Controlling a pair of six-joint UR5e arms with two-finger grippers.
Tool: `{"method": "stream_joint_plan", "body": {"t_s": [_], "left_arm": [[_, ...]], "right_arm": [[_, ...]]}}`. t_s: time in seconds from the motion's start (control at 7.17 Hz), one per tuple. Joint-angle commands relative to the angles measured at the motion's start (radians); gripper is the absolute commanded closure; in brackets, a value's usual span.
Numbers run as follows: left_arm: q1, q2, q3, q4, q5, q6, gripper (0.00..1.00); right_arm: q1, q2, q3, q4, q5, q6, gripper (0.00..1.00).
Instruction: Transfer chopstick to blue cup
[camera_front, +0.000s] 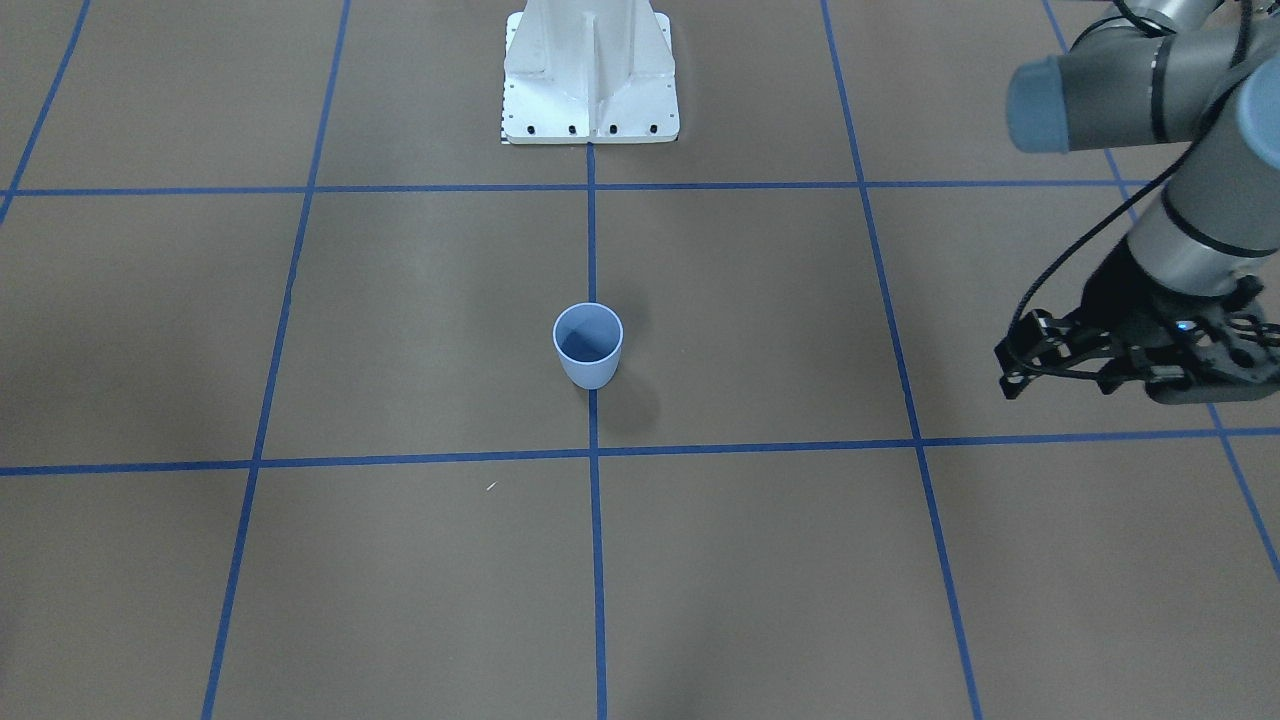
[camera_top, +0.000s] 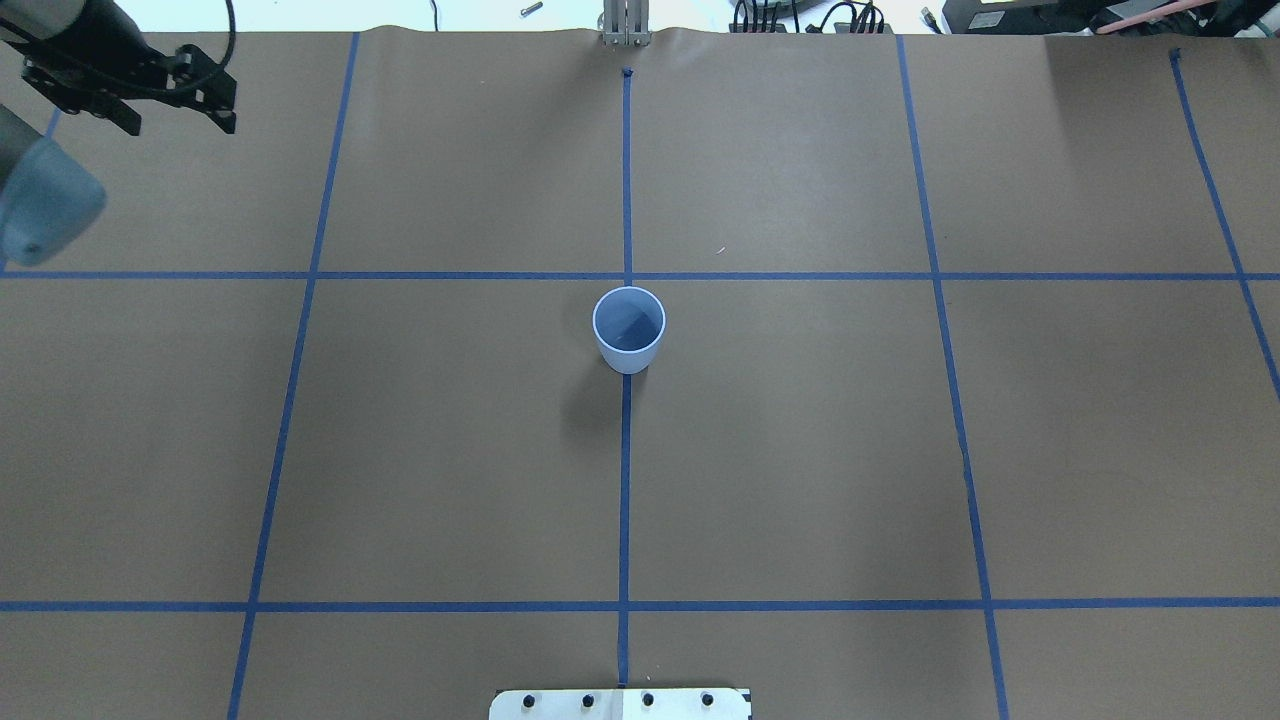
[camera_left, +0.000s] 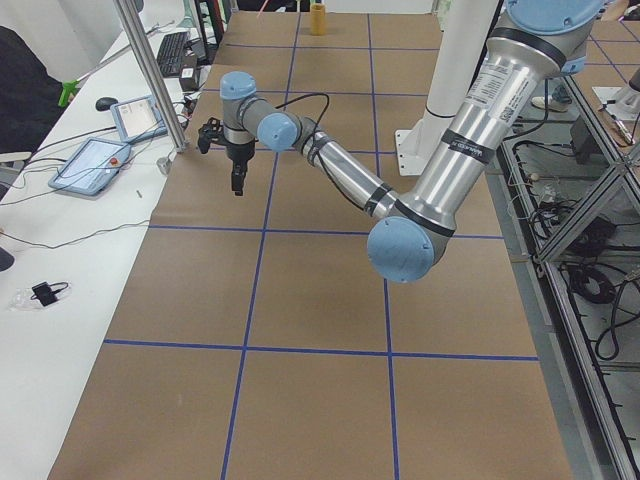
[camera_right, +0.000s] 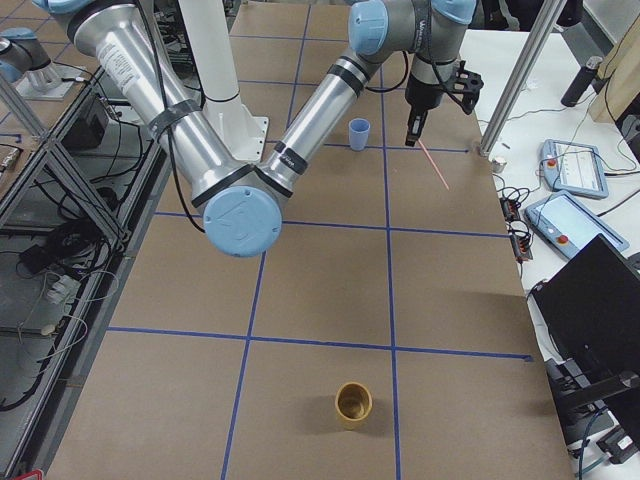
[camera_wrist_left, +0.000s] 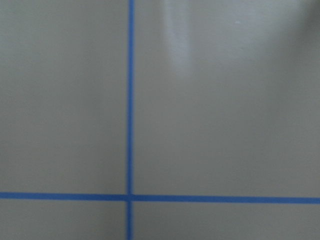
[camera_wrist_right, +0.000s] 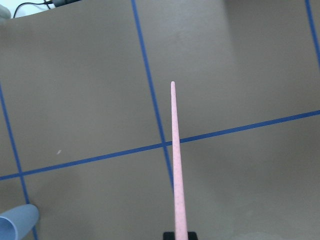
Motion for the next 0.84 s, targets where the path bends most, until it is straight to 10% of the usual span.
{"method": "stream_joint_plan", "body": {"t_s": [0.0, 0.7], "left_arm": [[-0.173, 0.054, 0.094, -0.001, -0.153, 0.312, 0.02], [-0.218, 0.235, 0.146, -0.113, -0.157, 0.540, 0.02]], "right_arm": [[-0.177, 0.060, 0.002, 0.189, -0.003, 0.308, 1.00], [-0.502, 0.276, 0.006, 0.199, -0.158, 0.646, 1.00]]}}
